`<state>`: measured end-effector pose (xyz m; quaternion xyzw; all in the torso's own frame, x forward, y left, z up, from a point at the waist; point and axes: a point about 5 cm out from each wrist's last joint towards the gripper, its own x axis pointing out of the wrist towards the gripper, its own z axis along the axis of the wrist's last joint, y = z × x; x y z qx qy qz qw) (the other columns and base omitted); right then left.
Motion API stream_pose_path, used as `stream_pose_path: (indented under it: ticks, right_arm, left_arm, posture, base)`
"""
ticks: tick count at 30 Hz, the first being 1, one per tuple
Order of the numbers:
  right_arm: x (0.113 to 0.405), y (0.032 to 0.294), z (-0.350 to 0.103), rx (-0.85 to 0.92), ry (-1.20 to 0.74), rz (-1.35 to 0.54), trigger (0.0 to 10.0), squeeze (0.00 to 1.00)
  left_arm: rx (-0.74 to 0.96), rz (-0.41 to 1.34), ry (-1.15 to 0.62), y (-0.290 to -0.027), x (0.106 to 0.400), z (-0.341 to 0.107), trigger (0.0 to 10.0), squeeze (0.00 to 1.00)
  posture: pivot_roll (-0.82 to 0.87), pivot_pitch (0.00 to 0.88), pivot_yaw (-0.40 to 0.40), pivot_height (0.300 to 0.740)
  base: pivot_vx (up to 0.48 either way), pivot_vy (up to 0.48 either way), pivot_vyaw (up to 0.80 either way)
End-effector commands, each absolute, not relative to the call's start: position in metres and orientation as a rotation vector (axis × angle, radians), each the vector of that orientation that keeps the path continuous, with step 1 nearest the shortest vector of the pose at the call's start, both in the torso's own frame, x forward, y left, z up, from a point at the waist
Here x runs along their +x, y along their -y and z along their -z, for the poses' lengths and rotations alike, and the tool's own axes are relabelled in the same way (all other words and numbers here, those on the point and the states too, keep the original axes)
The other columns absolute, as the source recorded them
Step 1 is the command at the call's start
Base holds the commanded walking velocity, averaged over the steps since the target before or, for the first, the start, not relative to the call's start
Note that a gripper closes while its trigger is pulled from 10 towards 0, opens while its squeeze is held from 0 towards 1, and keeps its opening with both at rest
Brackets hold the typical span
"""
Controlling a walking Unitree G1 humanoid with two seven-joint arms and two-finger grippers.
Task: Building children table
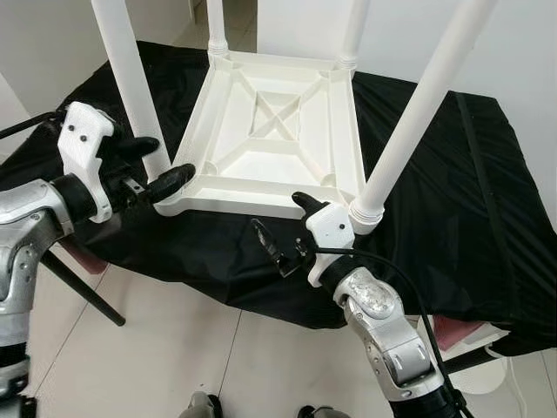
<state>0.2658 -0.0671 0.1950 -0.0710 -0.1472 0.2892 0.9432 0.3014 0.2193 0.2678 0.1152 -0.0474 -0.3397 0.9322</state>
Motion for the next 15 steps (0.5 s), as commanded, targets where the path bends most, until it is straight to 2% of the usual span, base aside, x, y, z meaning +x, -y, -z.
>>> stream_pose_path:
  ticks: [1, 7, 8, 15]
  right_arm:
    - [0.266, 0.069, -0.194, -0.138, 0.300, -0.593, 10.0, 0.00]
    - [0.266, 0.069, -0.195, -0.134, 0.300, -0.587, 10.0, 0.00]
    - [0.266, 0.069, -0.194, -0.133, 0.299, -0.586, 10.0, 0.00]
    - [0.266, 0.067, -0.195, -0.132, 0.300, -0.595, 10.0, 0.00]
  left_arm:
    - [0.191, 0.070, 0.150, -0.254, 0.316, -0.278, 10.0, 1.00]
    - [0.219, 0.011, 0.119, -0.264, 0.317, -0.276, 10.0, 1.00]
    - [0.217, -0.017, 0.110, -0.269, 0.317, -0.275, 10.0, 0.00]
    - [0.203, -0.071, 0.124, -0.279, 0.322, -0.283, 10.0, 0.00]
  posture:
    - [-0.04, 0.144, 0.015, 0.740]
    - [-0.04, 0.145, 0.018, 0.740]
    - [-0.04, 0.145, 0.016, 0.740]
    - [-0.05, 0.145, 0.017, 0.740]
  base:
    - [0.000, 0.000, 0.00]
    - [0.000, 0.000, 0.00]
    - [0.000, 0.000, 0.00]
    - [0.000, 0.000, 0.00]
